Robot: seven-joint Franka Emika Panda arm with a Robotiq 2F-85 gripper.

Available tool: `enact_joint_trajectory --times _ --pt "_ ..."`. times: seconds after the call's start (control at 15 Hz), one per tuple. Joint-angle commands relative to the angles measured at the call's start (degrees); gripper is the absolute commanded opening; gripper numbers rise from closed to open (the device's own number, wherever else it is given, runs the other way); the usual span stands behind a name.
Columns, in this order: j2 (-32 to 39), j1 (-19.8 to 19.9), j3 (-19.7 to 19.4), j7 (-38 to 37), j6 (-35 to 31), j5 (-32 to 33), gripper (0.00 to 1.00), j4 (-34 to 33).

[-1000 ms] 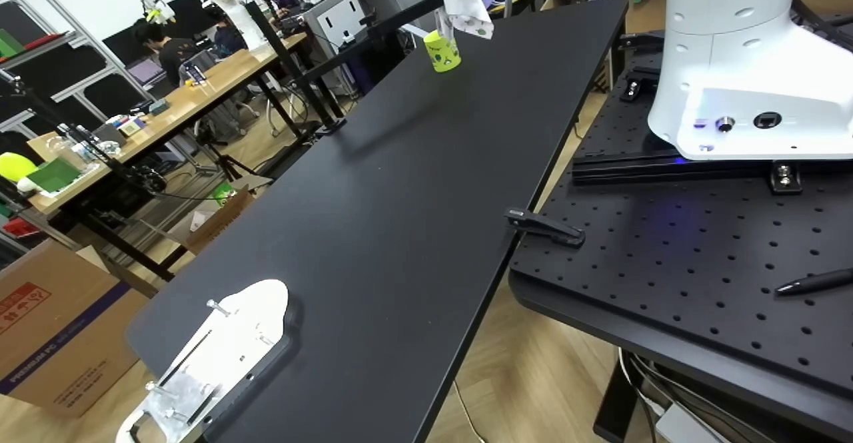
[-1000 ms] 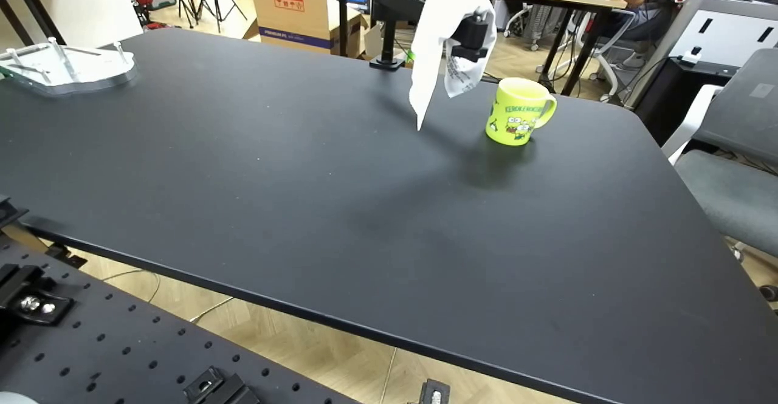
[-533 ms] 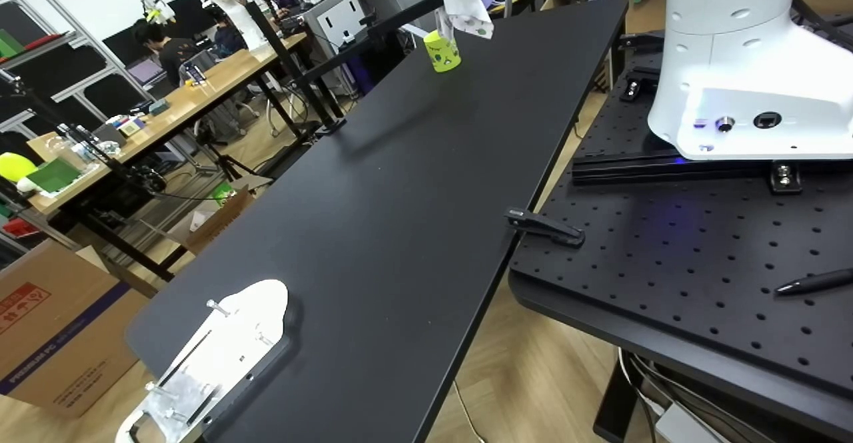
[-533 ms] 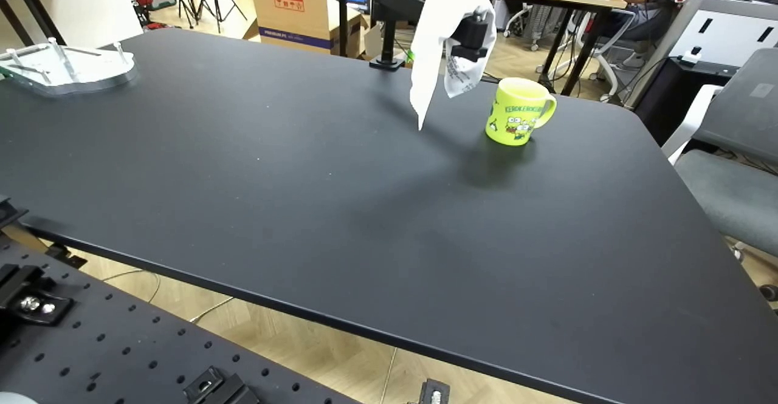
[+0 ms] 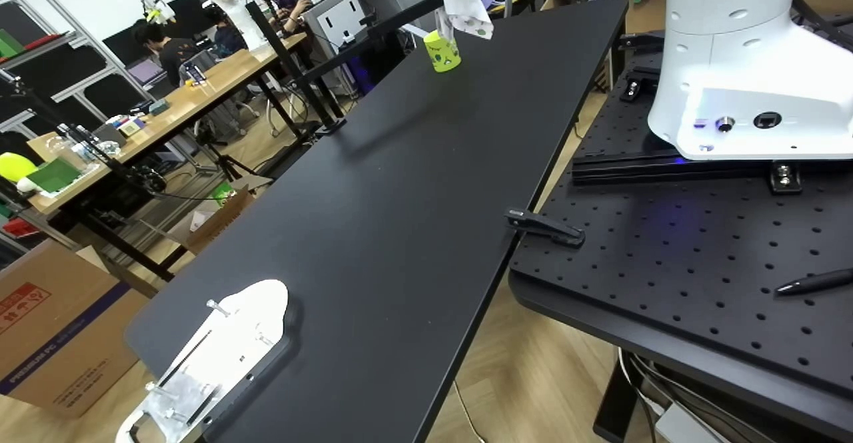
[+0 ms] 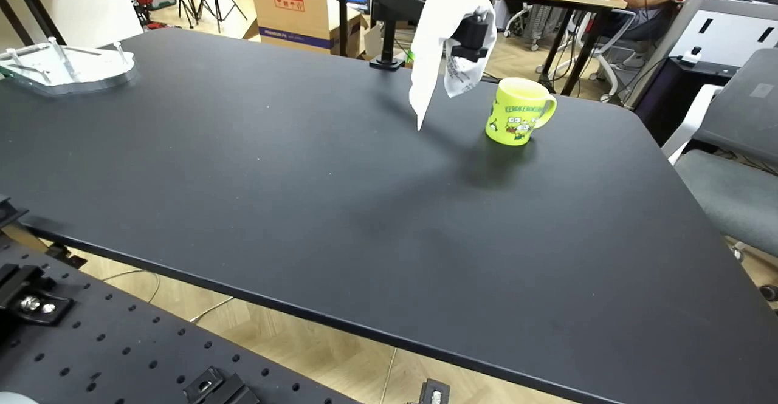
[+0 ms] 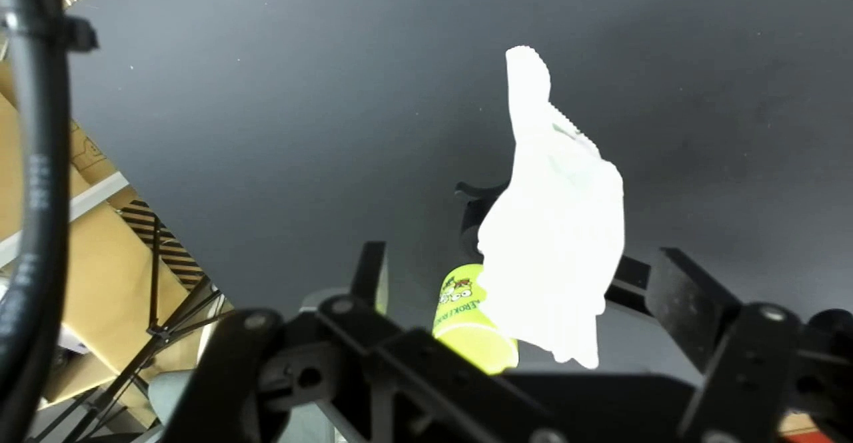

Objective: Put the cloth on the table

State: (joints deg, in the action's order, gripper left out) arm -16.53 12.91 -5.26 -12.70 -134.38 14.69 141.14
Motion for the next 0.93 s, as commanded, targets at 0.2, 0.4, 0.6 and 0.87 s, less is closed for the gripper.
enact_joint_trajectory --times 0.2,0.4,0.6,0.87 --pt "6.12 0.44 -2.59 4.06 -1.33 0.19 0.69 -4.39" --pt "8.77 -0.16 -2.64 5.86 -2.03 -0.03 0.45 -6.82" --pt "11.0 -0.87 -2.51 7.5 -1.83 -0.09 0.25 -9.44" --pt "13.39 -2.37 -2.31 10.35 -1.55 -1.25 0.0 -11.81"
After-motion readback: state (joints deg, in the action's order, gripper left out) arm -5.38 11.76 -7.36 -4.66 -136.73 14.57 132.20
